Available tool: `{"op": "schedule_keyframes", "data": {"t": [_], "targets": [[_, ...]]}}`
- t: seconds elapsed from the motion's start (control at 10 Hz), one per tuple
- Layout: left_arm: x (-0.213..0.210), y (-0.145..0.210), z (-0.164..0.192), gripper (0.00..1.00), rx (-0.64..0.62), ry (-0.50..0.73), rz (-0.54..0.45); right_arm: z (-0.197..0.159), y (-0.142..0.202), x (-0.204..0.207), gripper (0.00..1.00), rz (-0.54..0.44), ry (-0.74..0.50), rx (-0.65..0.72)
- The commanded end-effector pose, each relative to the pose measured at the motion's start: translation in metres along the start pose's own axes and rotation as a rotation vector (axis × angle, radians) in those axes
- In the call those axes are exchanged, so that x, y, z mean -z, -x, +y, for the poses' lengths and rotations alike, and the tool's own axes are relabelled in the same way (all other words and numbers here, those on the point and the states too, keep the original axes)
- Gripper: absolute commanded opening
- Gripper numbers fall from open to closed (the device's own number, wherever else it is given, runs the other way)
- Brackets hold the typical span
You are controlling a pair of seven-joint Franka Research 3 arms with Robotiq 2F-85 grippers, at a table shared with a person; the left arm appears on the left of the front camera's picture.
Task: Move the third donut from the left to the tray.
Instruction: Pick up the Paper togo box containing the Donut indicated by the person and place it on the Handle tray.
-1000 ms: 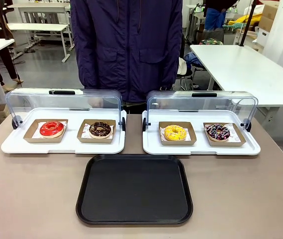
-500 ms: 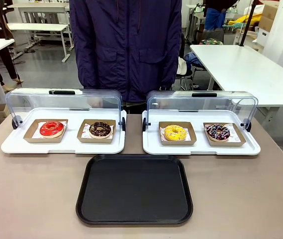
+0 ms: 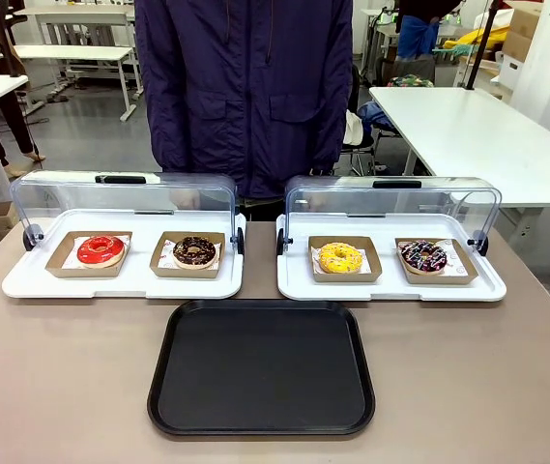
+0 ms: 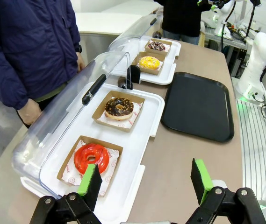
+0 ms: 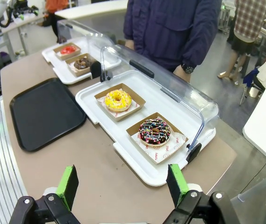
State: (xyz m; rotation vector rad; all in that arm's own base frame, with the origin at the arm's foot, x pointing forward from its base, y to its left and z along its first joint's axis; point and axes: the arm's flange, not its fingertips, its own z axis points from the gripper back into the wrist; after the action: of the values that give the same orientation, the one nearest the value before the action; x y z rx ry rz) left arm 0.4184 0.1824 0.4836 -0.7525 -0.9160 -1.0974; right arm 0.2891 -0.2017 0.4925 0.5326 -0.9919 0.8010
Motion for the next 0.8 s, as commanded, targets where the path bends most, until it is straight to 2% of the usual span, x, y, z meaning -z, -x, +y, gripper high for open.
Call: {"op": "schedule_keyframes", "data": {"t": [0.0, 0.7], "targets": [[-0.0011, -0.0007, -0.0019, 1.0, -0.003, 0.006, 0.012, -0.0018, -0.0012, 0.0009, 1.0, -0.026, 0.004, -0.025], [-0.0011, -0.0007, -0.0019, 1.0, -0.003, 0.006, 0.012, -0.0018, -0.0012, 0.0009, 1.0, -0.026, 0.004, -0.025]]}}
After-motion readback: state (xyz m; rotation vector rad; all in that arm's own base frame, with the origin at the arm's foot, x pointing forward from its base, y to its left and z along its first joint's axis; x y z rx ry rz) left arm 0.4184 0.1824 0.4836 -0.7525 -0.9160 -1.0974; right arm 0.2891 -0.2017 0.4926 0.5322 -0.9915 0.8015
